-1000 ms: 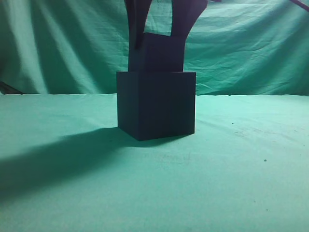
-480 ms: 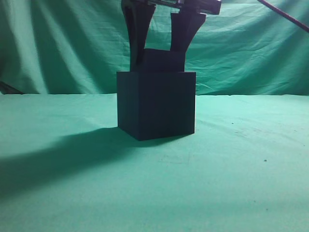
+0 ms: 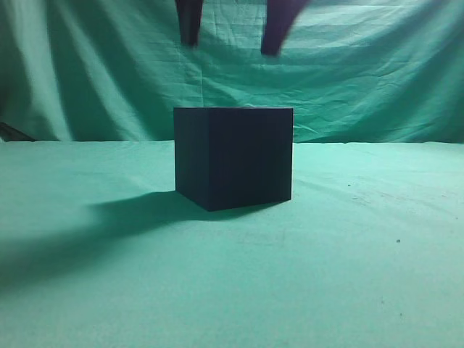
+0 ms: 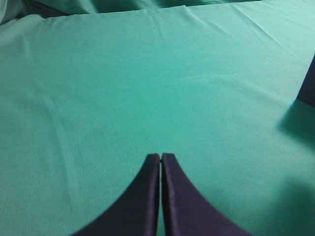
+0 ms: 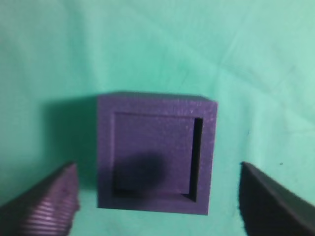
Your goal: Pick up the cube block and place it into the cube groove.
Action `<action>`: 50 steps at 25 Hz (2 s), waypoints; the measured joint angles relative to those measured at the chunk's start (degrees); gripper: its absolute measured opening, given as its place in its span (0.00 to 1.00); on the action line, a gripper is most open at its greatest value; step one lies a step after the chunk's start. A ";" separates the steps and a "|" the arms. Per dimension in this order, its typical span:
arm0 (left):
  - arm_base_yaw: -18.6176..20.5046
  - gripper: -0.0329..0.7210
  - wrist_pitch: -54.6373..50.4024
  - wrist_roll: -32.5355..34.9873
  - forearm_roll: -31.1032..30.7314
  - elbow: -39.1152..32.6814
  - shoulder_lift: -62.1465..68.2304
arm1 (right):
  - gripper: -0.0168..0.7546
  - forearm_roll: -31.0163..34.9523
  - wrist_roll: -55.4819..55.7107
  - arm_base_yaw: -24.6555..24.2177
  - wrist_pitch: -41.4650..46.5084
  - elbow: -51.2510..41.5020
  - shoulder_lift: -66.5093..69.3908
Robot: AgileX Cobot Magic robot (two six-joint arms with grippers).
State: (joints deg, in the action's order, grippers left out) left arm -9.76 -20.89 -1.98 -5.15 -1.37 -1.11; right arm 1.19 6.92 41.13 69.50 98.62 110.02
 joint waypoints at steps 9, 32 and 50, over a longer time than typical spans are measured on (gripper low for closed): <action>0.00 0.04 0.00 0.00 0.00 0.00 0.00 | 0.02 -0.05 0.97 0.00 2.13 6.38 -14.26; 0.00 0.04 0.00 0.00 0.00 0.00 0.00 | 0.02 -2.38 1.98 0.00 -6.54 -41.89 -89.91; 0.00 0.04 0.00 0.00 0.00 0.00 0.00 | 0.02 -6.59 -3.09 -8.93 -32.30 -71.36 -101.64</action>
State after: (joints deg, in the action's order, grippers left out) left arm -9.76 -20.89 -1.98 -5.15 -1.37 -1.11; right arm -5.40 3.83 32.20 37.20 27.26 8.38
